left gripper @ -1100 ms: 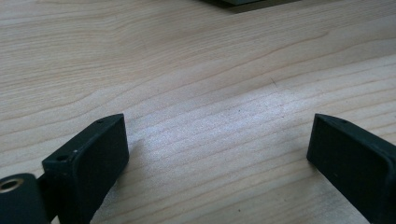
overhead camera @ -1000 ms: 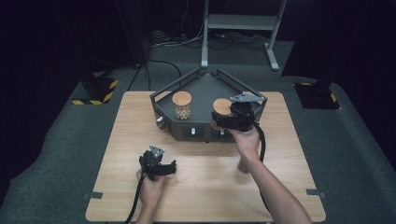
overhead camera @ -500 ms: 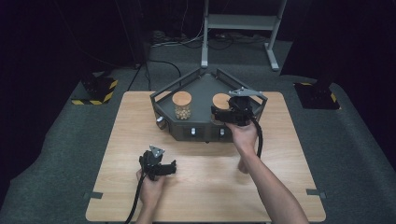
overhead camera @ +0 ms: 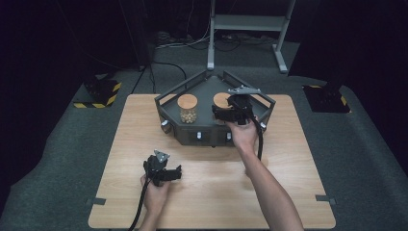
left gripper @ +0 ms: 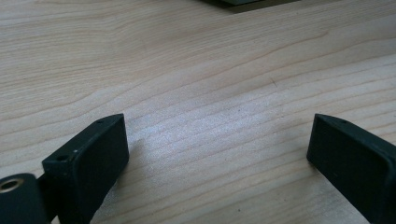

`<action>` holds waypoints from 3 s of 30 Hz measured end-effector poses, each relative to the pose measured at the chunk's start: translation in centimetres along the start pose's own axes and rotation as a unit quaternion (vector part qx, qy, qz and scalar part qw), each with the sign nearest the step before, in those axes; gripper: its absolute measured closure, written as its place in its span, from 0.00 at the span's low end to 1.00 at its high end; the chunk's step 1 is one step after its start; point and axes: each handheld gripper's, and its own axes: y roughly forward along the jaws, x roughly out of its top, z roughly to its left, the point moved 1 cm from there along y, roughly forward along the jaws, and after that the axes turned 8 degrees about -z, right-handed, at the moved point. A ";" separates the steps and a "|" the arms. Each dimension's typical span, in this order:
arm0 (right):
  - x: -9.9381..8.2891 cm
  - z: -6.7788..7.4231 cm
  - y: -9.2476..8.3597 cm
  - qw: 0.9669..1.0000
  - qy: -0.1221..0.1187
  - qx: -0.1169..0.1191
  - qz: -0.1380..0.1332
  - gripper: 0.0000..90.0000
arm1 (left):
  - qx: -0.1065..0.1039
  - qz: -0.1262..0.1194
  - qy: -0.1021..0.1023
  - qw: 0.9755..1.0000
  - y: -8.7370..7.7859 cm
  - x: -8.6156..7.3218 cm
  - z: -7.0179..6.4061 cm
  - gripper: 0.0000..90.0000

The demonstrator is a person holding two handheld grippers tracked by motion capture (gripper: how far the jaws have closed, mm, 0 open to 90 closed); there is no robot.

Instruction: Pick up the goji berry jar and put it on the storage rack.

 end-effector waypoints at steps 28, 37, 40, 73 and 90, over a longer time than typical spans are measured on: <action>-0.7 0.8 4.0 0.999 -0.008 -0.047 0.023 0.28 | -0.002 0.001 0.001 1.000 0.0 0.0 0.0 0.06; -0.7 2.0 5.3 0.998 -0.020 -0.048 0.030 0.28 | -0.002 0.002 0.002 1.000 0.0 0.0 0.0 0.06; -0.8 2.1 5.4 0.998 -0.021 -0.048 0.031 0.28 | -0.003 0.002 0.002 1.000 0.0 0.0 0.0 0.06; -1.4 1.8 5.2 0.998 -0.024 -0.040 0.041 0.28 | -0.004 0.001 0.002 1.000 0.0 0.0 0.0 0.06; -1.0 1.4 3.6 0.999 0.002 -0.026 0.025 0.11 | -0.005 0.001 0.002 1.000 0.0 0.0 0.0 0.06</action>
